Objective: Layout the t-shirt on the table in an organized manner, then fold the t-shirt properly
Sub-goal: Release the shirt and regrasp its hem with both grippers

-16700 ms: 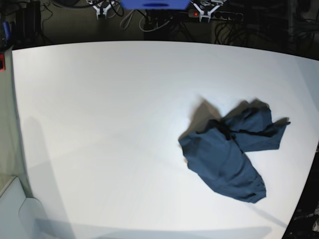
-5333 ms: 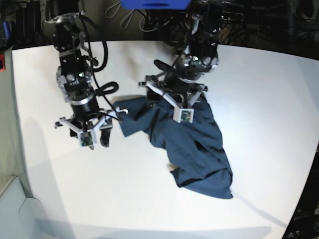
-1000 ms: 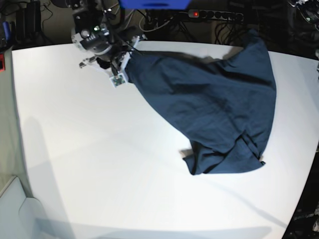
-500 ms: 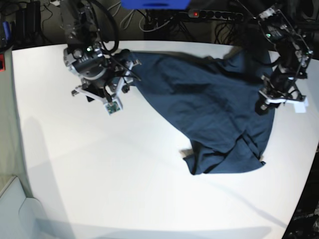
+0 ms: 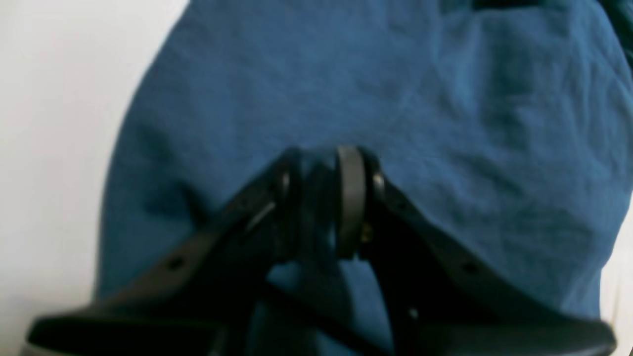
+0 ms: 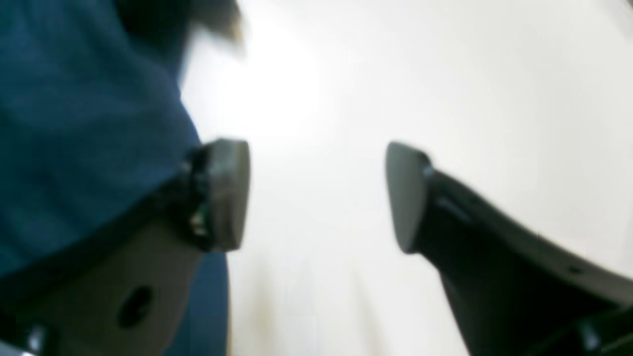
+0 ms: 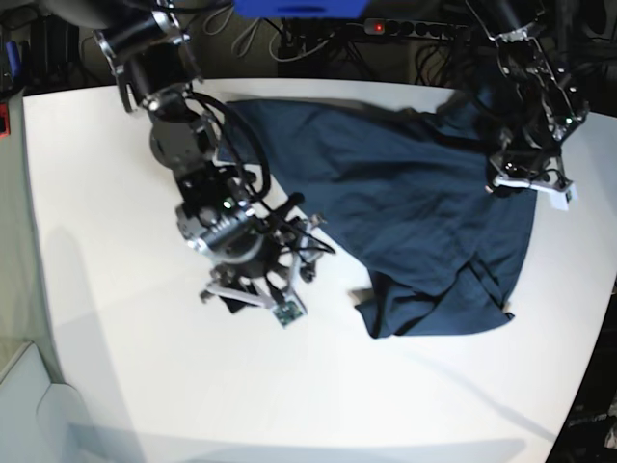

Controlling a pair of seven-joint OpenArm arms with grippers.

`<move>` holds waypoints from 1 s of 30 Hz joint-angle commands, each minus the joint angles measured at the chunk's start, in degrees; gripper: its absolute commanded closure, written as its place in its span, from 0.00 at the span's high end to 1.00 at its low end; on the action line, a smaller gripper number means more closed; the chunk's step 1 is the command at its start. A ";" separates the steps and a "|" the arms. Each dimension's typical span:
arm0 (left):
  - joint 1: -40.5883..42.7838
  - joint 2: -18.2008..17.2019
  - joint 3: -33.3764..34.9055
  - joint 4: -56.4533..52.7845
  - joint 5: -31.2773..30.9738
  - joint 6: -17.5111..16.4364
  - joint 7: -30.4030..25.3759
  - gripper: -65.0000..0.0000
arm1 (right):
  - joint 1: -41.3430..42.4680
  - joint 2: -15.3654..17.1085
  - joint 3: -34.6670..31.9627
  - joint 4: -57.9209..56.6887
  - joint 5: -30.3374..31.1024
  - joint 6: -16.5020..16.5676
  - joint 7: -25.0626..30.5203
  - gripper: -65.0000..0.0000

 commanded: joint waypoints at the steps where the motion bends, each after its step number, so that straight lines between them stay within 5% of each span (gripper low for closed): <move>1: 0.47 -1.64 -0.32 0.38 1.08 0.53 0.08 0.19 | 1.88 -1.16 -0.27 -1.93 0.22 0.37 3.10 0.71; 8: 0.91 -3.14 -0.32 0.91 1.17 0.53 0.35 0.19 | 10.49 -6.96 -0.71 -25.84 0.22 0.37 23.23 0.73; 16: 2.14 -3.14 -0.32 0.91 1.17 0.53 0.08 0.19 | 18.58 -9.25 -0.45 -47.21 0.22 0.37 39.67 0.73; 23: 2.49 -3.49 -0.40 1.00 1.17 0.53 0.08 0.19 | 19.19 -11.36 -0.45 -50.20 0.22 0.37 44.06 0.59; 30: 2.49 -3.31 -0.40 0.91 1.17 0.53 0.08 0.19 | 18.93 -11.87 -0.53 -50.28 0.22 0.37 44.15 0.58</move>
